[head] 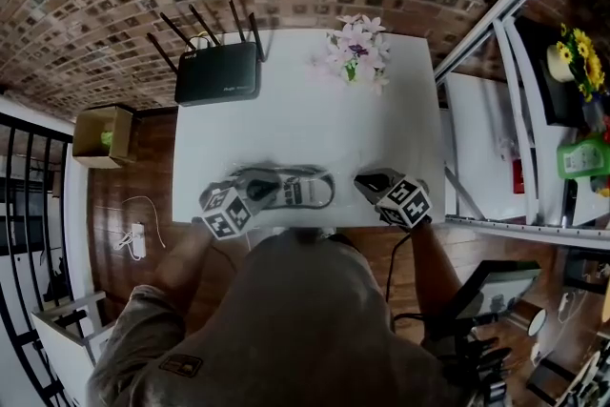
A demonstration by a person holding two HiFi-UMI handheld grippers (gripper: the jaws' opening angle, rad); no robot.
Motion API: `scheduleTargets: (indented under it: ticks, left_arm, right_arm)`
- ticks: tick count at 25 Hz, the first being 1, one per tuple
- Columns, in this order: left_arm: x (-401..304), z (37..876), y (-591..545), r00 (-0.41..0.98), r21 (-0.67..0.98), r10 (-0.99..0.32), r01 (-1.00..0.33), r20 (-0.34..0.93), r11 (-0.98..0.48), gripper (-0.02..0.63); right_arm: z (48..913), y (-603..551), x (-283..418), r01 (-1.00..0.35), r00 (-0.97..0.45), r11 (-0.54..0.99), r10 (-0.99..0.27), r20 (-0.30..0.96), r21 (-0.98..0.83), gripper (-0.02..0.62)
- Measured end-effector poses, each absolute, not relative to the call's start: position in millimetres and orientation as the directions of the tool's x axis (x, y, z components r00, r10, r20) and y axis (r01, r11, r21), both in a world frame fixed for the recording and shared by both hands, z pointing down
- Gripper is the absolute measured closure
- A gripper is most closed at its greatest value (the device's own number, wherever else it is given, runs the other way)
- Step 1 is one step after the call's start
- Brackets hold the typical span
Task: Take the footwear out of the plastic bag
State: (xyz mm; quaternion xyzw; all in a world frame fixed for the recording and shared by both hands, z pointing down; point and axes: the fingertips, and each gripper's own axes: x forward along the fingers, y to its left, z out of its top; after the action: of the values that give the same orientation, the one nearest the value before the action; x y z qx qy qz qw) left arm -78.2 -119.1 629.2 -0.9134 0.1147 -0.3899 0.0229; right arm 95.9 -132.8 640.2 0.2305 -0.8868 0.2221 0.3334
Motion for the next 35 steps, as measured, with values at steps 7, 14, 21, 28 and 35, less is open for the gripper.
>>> scheduleTargets:
  ticks: [7,14,21,28,35]
  left_arm:
    - [-79.0,622.3,-108.7,0.696,-0.167,-0.240,-0.172,0.677,-0.971,0.604]
    - [-87.4,619.6,-106.1,0.695,-0.161,-0.244,-0.184,0.676,-0.970,0.604]
    - [-87.5,620.7,-109.1,0.692,-0.157,-0.254,-0.201,0.676,-0.967,0.604]
    - [-85.1,619.9,-111.9,0.697,-0.147,-0.263,-0.223,0.667,-0.964,0.604]
    - [-79.7,613.8,-108.3,0.717,-0.151,-0.268,-0.225,0.643,-0.963,0.604]
  right_arm:
    - [647.5,-133.5,77.4,-0.483,-0.748,0.795,-0.156,0.646,-0.368,0.557]
    - [642.0,-163.7,97.6,-0.576,-0.727,0.736,-0.264,0.634,-0.355,0.581]
    - [637.5,-130.4,71.6,-0.386,-0.819,0.786,-0.051,0.572,-0.482,0.581]
    - [642.8,-103.7,51.2,-0.294,-0.845,0.775,0.063,0.531,-0.560,0.557]
    - [652.2,-105.1,42.8,-0.339,-0.836,0.745,0.041,0.547,-0.575,0.440]
